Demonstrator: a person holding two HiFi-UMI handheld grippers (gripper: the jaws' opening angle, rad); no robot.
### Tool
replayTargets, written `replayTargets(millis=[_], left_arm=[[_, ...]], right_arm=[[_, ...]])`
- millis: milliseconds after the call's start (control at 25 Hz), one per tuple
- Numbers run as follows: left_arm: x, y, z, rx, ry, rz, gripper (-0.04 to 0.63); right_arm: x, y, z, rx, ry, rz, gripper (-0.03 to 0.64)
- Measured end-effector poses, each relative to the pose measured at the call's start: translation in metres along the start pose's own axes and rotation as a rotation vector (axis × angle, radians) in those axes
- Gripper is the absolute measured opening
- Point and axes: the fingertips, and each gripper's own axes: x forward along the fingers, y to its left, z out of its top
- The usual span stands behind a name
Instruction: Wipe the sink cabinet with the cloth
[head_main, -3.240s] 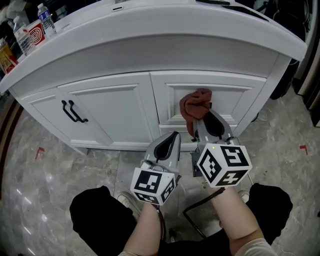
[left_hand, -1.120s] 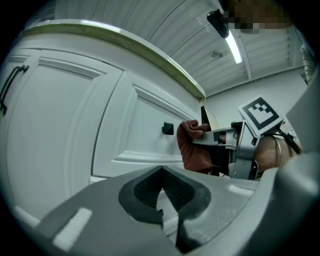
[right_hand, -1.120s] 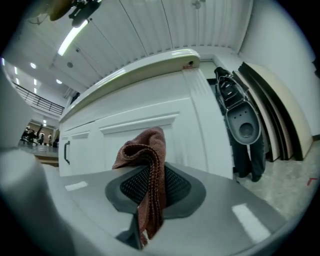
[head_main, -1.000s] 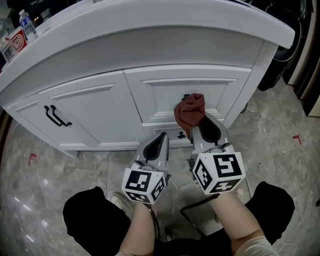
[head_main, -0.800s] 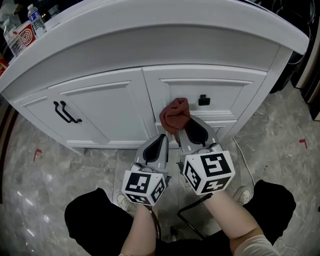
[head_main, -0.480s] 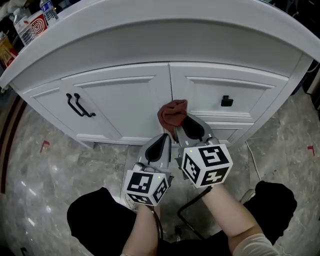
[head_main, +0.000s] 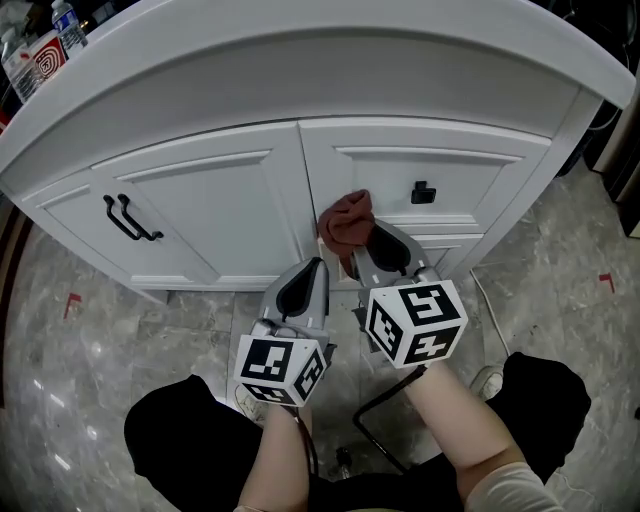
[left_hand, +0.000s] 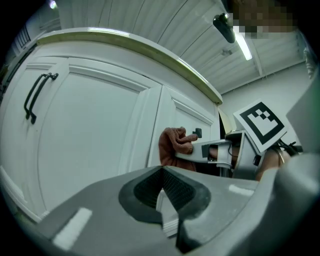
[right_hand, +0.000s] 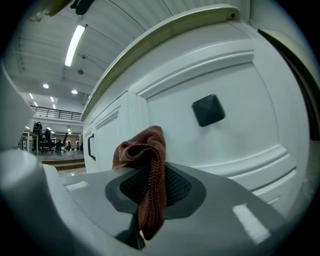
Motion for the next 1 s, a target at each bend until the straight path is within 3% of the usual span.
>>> replayTargets(millis=[280, 760, 1000], left_arm=[[0.014, -0.032, -0.004, 0.007, 0.015, -0.053, 0.0], [0.031, -0.06, 0.0, -0.019, -0.02, -0.063, 0.0], [0.045, -0.093, -0.008, -0.027, -0.018, -0.108, 0.0]], right_arm=[[-0.028, -0.052, 0.014, 0.05, -0.003, -0.075, 0.095], [-0.075, -0.127, 0.023, 0.027, -0.022, -0.228, 0.097], [-0.1, -0.162, 0.021, 0.018, -0.02, -0.287, 0.097]])
